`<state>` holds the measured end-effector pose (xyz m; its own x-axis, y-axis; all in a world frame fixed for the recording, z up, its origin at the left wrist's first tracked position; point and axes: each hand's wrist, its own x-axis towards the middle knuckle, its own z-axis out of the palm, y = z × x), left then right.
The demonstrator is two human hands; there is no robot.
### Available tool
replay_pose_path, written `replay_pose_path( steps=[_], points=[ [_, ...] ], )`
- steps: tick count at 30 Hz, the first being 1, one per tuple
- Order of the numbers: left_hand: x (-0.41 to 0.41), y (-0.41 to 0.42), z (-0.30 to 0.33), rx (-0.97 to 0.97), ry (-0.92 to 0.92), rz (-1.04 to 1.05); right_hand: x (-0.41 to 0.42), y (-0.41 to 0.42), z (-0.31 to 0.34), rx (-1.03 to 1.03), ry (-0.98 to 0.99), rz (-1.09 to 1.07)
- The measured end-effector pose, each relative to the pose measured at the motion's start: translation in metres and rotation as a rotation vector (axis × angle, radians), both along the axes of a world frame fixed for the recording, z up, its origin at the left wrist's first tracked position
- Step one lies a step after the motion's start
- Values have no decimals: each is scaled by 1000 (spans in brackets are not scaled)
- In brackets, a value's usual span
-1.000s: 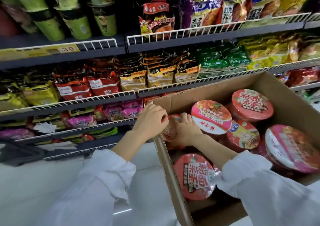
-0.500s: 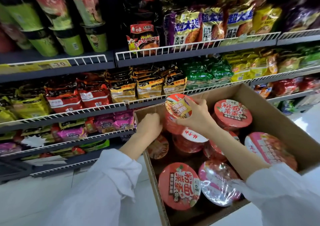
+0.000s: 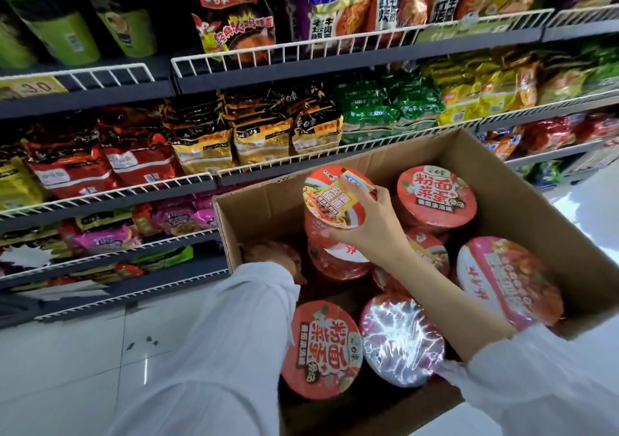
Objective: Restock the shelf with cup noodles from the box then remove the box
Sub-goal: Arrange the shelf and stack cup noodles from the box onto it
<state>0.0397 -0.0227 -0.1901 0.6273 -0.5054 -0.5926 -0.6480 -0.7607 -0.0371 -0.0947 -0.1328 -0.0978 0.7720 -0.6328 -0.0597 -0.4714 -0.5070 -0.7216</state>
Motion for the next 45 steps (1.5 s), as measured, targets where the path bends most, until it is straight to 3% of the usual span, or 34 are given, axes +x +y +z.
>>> replay_pose_path(
  steps=[3,8,20,28,39,45],
  points=[
    [-3,-1,-14,-14,38,-24,1,-2,-1,3,3,6],
    [-9,2,-21,-77,-39,295,3,-2,-3,-8,-8,7],
    [-2,-18,37,-10,26,182,1,0,1,-9,-13,19],
    [-15,9,100,-266,-81,160,-6,10,24,51,-39,-45],
    [-5,72,191,-802,-220,248,18,24,107,120,-462,-167],
    [35,119,219,-949,-270,280,69,55,128,112,-488,-114]
  ],
)
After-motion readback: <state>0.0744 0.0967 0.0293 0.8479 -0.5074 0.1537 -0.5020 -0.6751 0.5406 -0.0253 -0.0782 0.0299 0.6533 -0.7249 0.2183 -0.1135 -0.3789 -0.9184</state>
